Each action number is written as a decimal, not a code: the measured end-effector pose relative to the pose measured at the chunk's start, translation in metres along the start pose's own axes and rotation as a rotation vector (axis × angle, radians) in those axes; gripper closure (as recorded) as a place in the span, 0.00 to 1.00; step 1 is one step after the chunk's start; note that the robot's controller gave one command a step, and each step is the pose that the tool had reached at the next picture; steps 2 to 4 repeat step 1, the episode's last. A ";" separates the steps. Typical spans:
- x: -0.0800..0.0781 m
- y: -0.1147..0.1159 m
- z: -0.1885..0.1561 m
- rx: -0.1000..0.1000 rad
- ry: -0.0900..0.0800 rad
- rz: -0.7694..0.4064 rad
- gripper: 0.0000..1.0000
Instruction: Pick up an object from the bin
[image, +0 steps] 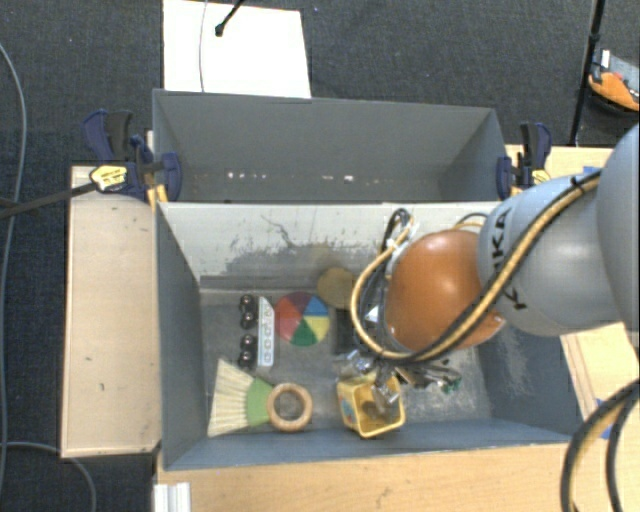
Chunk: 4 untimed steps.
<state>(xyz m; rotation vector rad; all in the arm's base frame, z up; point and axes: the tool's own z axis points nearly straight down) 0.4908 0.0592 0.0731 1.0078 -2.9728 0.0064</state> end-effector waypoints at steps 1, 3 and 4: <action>0.002 -0.014 -0.123 0.000 -0.002 -0.006 1.00; 0.002 -0.014 -0.123 0.000 -0.002 -0.006 1.00; 0.002 -0.014 -0.123 0.000 -0.002 -0.006 1.00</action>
Offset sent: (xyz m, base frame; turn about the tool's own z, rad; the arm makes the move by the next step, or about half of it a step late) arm 0.0000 0.0000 0.0000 0.0000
